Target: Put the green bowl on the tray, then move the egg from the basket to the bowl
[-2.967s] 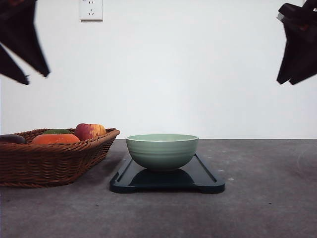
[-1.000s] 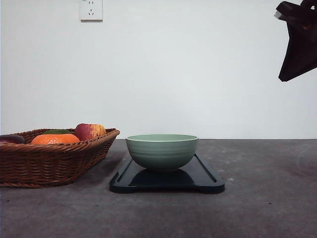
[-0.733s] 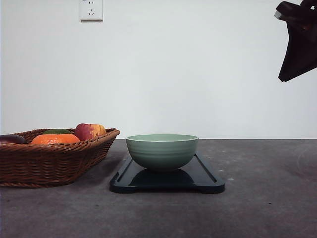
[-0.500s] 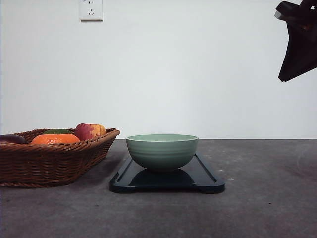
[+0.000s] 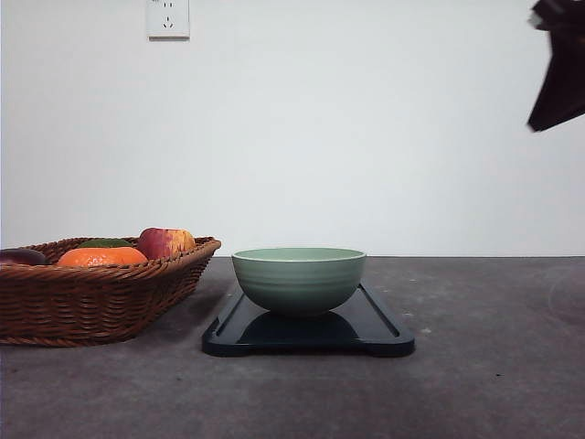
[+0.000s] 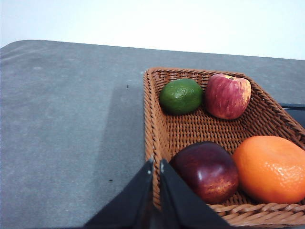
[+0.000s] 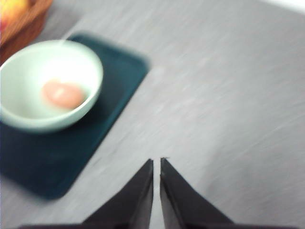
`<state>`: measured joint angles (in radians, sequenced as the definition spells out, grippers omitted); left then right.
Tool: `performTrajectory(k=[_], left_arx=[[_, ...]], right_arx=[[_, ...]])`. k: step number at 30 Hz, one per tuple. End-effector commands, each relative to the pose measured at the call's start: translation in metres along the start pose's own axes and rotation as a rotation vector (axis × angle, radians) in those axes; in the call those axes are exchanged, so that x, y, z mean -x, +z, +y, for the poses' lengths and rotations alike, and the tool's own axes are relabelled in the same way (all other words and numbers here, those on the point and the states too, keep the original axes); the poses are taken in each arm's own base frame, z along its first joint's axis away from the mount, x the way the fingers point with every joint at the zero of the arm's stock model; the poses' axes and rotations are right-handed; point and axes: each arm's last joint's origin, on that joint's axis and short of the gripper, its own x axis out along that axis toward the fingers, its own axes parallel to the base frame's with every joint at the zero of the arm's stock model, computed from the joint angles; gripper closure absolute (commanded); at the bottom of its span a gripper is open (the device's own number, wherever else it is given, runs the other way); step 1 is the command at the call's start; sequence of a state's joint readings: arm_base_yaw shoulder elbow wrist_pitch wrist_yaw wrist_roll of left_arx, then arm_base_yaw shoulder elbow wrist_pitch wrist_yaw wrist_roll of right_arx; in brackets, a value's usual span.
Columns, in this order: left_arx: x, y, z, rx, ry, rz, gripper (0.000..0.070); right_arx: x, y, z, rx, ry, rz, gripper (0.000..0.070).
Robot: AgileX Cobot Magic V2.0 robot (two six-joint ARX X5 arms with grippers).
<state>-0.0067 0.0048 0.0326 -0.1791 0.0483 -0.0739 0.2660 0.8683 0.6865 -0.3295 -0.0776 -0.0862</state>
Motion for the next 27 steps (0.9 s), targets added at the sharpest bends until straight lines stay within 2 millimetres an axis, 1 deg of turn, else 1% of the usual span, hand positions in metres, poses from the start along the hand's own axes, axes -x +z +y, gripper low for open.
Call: performTrajectory(k=[1, 6, 12, 18, 23, 27], left_arx=[[-0.002, -0.007, 0.001, -0.001, 0.003, 0.025, 0.0687], [-0.002, -0.007, 0.001, -0.001, 0.003, 0.025, 0.0687], [-0.002, -0.007, 0.001, -0.001, 0.003, 0.025, 0.0687], [-0.002, -0.007, 0.001, -0.001, 0.003, 0.025, 0.0687], [-0.002, -0.007, 0.001, -0.001, 0.003, 0.025, 0.0687], [-0.002, -0.007, 0.001, -0.001, 0.003, 0.025, 0.0687]], right_arx=[[0.003, -0.005, -0.005, 0.002, -0.032, -0.061, 0.0684], [0.014, -0.032, -0.017, -0.036, -0.136, -0.203, 0.0684], [0.022, -0.073, -0.021, -0.071, -0.218, -0.229, 0.0684], [0.025, -0.112, -0.019, -0.127, -0.267, -0.271, 0.0684], [0.024, -0.134, -0.016, -0.126, -0.280, -0.334, 0.0684], [0.022, -0.146, -0.013, -0.133, -0.282, -0.381, 0.0684]])
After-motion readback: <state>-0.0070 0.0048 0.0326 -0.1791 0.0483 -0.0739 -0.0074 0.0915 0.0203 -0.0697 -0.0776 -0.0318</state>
